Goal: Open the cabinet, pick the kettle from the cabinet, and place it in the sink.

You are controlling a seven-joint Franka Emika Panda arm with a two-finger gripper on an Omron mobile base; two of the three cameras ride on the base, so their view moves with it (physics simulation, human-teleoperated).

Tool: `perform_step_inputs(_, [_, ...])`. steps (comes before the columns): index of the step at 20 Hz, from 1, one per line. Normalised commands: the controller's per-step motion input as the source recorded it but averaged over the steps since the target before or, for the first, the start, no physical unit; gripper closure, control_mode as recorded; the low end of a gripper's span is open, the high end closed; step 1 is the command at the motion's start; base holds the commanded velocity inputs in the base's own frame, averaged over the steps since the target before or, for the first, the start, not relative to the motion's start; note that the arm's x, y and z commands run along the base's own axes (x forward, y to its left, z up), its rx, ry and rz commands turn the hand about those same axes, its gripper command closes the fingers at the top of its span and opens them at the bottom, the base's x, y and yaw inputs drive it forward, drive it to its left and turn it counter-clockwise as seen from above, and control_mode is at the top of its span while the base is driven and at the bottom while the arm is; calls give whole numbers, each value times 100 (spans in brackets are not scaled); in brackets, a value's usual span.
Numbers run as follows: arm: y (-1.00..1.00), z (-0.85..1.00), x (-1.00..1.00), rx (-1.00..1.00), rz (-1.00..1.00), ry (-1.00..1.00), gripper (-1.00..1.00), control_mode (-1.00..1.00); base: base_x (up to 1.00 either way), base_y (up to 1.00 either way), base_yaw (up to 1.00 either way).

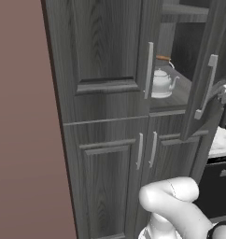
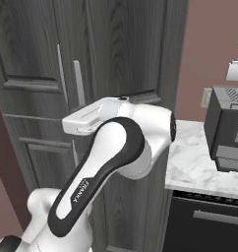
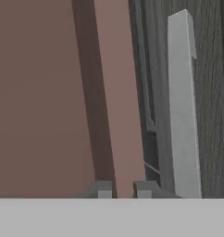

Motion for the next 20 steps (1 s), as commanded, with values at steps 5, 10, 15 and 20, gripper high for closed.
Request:
perform_step_inputs(5, [6, 0, -55, 8, 7, 0, 100, -100, 0, 0, 0])
perform_step_inputs(10, [8, 0, -52, 6, 6, 0, 100, -100, 0, 0, 0])
perform_step_inputs(15, [27, 0, -41, 0, 0, 0, 100, -100, 0, 0, 0])
perform_step_inputs(20, [32, 0, -39, -1, 0, 0, -100, -100, 0, 0, 0])
